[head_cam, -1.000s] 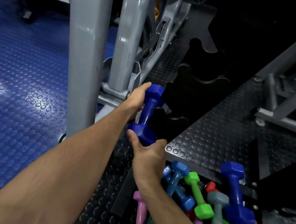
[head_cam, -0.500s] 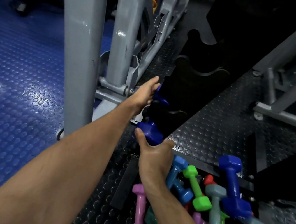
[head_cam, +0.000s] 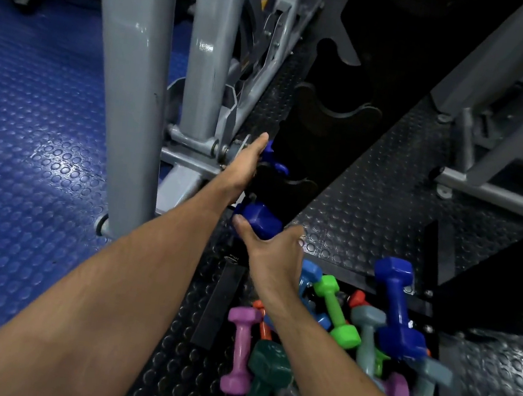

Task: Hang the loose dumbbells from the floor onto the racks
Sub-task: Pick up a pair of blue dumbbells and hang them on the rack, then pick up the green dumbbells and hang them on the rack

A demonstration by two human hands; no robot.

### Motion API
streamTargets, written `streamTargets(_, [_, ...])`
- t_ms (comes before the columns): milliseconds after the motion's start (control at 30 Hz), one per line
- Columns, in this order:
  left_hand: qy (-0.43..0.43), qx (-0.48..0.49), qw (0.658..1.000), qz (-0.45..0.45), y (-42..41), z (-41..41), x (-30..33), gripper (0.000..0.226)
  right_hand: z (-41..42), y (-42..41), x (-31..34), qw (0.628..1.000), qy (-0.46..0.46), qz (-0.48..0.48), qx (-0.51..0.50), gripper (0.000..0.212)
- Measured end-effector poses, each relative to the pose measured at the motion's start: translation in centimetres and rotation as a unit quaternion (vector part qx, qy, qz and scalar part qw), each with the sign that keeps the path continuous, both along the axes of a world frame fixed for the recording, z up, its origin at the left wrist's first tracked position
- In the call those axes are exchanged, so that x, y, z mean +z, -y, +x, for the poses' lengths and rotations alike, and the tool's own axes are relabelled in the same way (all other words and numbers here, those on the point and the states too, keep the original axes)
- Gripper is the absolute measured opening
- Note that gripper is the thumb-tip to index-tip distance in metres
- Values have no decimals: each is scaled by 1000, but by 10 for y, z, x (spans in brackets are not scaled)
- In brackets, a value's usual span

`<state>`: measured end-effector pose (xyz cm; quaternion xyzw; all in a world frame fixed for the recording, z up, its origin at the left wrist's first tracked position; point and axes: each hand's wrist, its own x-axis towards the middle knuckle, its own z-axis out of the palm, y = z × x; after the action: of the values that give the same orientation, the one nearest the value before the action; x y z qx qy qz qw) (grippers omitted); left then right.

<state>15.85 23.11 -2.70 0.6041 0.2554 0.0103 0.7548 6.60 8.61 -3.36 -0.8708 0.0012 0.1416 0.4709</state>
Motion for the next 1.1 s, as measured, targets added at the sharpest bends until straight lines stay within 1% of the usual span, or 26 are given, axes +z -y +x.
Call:
streamTargets(133, [2,30,1000,4,8,-17,5,36,1,29,-5,996,7,-23,85,61])
streamTargets(233, [0,35,999,18,13,-33,0,45,0,55,-10,988,-3,-60,143,51])
streamTargets(333, [-19,105,994,-1,23,-59,-6,40,-4,83,-23,978,-39,-100,180,49])
streamTargets(433, [-49,180,982,8,30,-91,-24,55,-13,109,-38,964,-87,-144,208,40])
streamTargets(500, [-96,224,970,23,35,-114,-50,66,-19,124,-49,951,-115,-168,231,42])
streamTargets(533, [-131,238,962,33,45,-131,-48,70,-24,131,-54,945,-123,-179,243,43])
streamTargets(600, [-176,256,948,66,67,-164,-44,62,-32,141,-63,935,-135,-189,267,47])
streamTargets(633, [-191,257,944,80,78,-180,-47,56,-36,144,-65,931,-140,-193,277,50])
streamTargets(700, [-216,248,940,90,97,-208,-60,52,-41,148,-66,920,-145,-206,300,58])
streamTargets(800, [-271,242,929,64,123,-238,-86,49,-44,151,-73,911,-146,-210,322,64])
streamTargets(900, [-357,222,907,30,149,-261,-110,50,-48,152,-83,907,-148,-213,331,63])
streamTargets(967, [-397,219,891,-9,166,-277,-127,54,-51,150,-88,900,-151,-225,342,64])
streamTargets(1067, [-420,204,880,-88,184,-300,-153,58,-52,146,-96,894,-158,-225,355,70])
streamTargets(1100, [-424,199,877,-104,185,-308,-182,60,-53,144,-97,892,-161,-222,359,73])
